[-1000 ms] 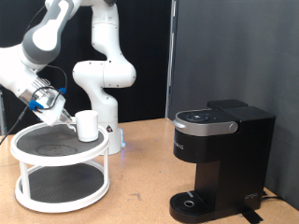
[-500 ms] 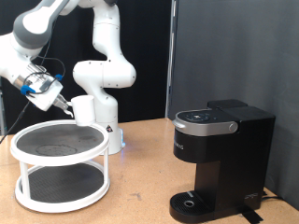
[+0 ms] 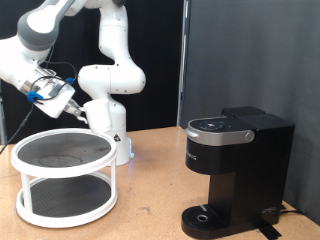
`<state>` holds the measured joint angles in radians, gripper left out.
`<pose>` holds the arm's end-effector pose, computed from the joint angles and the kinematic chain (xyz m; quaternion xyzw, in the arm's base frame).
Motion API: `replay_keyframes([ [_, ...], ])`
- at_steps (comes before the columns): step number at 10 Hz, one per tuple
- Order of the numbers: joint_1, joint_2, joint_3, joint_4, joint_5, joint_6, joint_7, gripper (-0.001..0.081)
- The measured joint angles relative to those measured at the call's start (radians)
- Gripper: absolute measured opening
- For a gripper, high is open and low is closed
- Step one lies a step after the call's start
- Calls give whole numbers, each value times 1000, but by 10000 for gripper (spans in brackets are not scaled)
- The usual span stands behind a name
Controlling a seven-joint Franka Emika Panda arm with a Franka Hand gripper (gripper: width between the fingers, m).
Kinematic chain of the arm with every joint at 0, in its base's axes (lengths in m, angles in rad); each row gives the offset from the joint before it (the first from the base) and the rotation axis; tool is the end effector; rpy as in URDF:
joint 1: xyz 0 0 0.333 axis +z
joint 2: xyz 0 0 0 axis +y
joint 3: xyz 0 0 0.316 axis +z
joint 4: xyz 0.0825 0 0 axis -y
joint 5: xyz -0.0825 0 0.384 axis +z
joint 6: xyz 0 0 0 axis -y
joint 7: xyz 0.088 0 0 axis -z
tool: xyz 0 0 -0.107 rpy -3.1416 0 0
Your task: Make a cup of coffee with the keurig machine
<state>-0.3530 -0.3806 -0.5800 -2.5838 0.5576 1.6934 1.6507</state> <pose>0.2550 -0.2476 0.3615 -0.1828 0.8770 0.3863 0.2195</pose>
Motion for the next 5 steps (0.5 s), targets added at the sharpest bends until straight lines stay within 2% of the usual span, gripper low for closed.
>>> replay_keyframes([
  [5, 90, 25, 143, -18, 191, 229, 71, 7],
])
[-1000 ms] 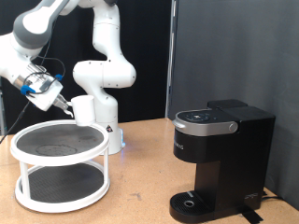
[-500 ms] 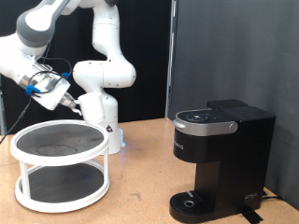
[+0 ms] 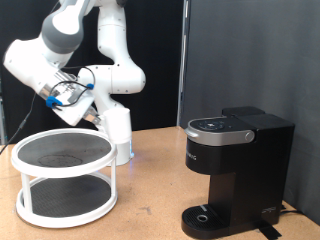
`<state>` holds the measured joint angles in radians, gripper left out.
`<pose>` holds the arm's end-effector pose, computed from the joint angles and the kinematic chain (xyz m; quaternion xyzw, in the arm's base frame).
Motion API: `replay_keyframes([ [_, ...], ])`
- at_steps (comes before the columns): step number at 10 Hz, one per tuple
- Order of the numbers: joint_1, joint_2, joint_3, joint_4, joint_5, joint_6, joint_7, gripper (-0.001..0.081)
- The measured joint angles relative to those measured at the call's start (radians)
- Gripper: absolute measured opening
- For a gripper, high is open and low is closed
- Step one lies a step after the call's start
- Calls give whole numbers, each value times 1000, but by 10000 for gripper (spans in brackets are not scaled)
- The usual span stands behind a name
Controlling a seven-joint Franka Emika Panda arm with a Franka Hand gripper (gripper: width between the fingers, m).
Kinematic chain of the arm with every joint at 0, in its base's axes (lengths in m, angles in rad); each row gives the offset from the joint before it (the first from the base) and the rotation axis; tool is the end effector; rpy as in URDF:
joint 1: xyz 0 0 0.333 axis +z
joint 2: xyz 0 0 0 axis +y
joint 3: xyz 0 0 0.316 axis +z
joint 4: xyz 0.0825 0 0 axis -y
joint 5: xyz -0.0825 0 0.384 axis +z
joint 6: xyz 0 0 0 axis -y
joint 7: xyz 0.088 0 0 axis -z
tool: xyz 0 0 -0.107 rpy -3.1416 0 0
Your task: Make a cup of coffee with the keurig machine
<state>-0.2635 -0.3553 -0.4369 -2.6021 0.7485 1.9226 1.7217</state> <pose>0.3243 -0.2039 0.3622 -0.1633 0.8920 0.3448 0.2426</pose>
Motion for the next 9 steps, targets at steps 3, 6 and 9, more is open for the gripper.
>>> replay_keyframes([
  [3, 53, 37, 74, 6, 90, 91, 22, 7],
  [6, 102, 88, 131, 24, 140, 154, 13, 7],
  [9, 96, 88, 123, 31, 137, 114, 54, 7],
])
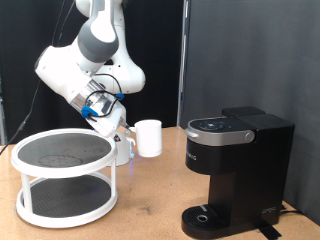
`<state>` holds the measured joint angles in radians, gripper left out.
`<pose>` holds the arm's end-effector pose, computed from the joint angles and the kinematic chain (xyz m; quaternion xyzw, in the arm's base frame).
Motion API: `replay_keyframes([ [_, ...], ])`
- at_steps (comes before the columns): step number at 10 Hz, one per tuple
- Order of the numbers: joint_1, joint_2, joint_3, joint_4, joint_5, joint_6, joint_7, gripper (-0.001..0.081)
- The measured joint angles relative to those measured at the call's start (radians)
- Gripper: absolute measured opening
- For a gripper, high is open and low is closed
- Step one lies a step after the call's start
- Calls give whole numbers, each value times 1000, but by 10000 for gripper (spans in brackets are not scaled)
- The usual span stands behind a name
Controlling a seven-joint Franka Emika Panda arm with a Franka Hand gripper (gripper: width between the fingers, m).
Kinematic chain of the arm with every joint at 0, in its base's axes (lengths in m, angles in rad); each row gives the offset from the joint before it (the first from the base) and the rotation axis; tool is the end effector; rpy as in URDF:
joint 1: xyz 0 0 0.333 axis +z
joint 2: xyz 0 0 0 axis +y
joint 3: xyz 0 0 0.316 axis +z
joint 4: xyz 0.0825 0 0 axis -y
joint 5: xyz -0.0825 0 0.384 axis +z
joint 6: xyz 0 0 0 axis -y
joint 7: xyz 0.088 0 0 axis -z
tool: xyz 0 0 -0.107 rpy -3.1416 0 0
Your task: Make a cup of coffee with the keurig machine
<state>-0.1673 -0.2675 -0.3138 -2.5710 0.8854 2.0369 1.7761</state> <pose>0.3821 -0.1473 0.3513 -0.1655 0.8963 0.3436 0.2263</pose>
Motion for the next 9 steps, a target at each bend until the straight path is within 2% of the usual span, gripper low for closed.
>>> replay_keyframes([
  [2, 2, 7, 30, 2, -38, 42, 79, 7],
  [4, 9, 42, 73, 2, -42, 130, 117, 7],
  [9, 19, 173, 130, 9, -6, 246, 98, 7],
])
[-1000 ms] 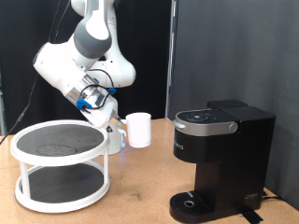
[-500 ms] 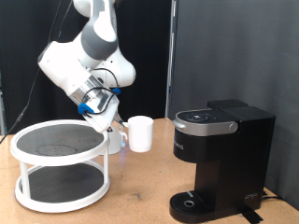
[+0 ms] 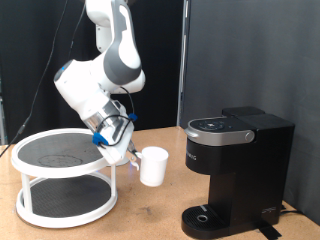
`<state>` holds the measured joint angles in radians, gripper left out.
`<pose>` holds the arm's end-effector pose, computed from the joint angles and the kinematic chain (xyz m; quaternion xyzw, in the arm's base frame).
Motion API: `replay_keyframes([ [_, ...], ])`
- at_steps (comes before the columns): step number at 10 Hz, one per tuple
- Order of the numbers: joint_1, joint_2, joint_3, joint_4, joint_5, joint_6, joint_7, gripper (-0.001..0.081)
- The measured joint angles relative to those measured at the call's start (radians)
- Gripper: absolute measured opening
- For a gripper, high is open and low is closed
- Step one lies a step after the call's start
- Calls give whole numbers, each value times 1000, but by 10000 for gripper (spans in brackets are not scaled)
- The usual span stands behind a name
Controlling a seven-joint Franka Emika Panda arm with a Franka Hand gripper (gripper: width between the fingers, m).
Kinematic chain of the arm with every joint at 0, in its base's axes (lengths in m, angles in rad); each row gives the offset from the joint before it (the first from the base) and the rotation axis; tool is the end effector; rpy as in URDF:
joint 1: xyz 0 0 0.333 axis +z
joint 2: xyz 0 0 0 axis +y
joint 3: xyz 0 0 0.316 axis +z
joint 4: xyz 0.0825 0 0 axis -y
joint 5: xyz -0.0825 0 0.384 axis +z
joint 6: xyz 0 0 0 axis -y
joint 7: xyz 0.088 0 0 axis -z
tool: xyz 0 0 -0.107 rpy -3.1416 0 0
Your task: Make a cup of coffee with the keurig machine
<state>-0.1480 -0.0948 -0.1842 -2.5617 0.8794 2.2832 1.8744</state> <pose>0.4128 -0.1221 0.2907 -0.1320 0.9399 0.2731 0.1569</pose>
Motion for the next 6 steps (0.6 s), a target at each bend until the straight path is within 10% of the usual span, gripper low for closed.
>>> replay_keyframes([
  [6, 1, 106, 44, 13, 130, 78, -129, 7],
])
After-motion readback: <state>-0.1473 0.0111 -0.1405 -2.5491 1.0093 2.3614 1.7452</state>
